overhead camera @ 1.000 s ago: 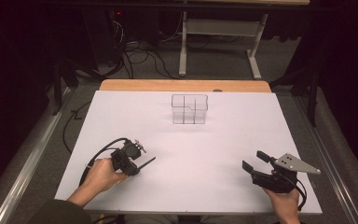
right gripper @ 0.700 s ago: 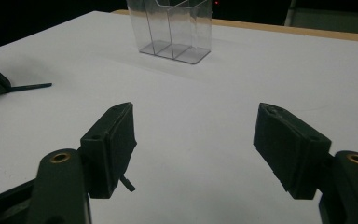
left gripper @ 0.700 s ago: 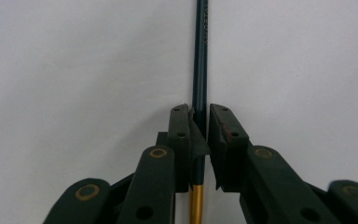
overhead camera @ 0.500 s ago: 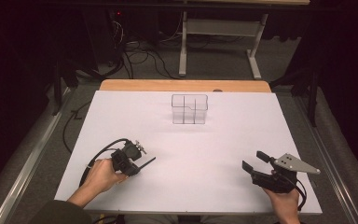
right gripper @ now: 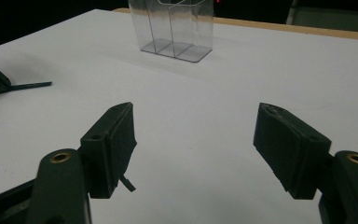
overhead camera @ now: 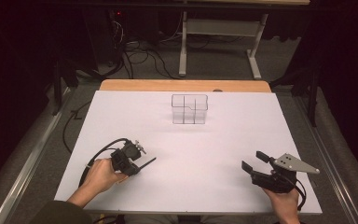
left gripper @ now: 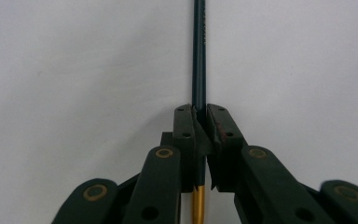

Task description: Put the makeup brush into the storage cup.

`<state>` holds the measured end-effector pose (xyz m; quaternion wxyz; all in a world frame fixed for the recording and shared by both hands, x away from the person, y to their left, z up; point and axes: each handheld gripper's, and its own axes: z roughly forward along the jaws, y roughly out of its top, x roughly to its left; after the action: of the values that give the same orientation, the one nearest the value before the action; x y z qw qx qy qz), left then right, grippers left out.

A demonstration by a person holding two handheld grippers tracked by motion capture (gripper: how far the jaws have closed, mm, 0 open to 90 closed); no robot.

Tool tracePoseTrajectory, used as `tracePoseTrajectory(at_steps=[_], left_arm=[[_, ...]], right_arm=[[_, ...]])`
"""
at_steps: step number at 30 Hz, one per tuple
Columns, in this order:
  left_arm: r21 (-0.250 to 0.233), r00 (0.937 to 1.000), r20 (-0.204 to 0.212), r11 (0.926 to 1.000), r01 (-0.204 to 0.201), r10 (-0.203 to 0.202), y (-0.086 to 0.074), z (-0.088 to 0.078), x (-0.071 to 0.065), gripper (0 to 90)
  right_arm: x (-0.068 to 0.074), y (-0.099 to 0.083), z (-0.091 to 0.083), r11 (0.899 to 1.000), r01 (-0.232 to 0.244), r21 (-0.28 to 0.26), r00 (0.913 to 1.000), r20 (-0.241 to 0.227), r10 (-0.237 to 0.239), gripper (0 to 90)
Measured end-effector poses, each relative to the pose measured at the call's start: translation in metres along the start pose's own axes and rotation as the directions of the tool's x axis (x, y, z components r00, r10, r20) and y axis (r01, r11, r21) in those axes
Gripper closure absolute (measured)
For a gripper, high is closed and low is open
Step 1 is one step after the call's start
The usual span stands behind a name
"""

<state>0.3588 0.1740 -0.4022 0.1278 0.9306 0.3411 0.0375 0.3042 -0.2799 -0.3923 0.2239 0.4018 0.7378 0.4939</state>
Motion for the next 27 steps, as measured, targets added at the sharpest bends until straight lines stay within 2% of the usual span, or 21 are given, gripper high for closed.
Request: tracePoseTrajectory(at_steps=[20, 27], left_arm=[[-0.046, 0.9996, 0.029, 0.9989, -0.001, 0.002, 0.000, -0.007, 0.001, 82.2], [-0.084, 0.9989, 0.039, 0.9962, -0.022, 0.026, 0.002, -0.014, -0.005, 82.2]], right_arm=[[0.000, 0.000, 0.000, 1.000, 0.000, -0.003, 1.0000, 0.000, 0.000, 30.6], [0.000, 0.000, -0.001, 1.000, 0.000, -0.003, 1.0000, 0.001, 0.000, 30.6]])
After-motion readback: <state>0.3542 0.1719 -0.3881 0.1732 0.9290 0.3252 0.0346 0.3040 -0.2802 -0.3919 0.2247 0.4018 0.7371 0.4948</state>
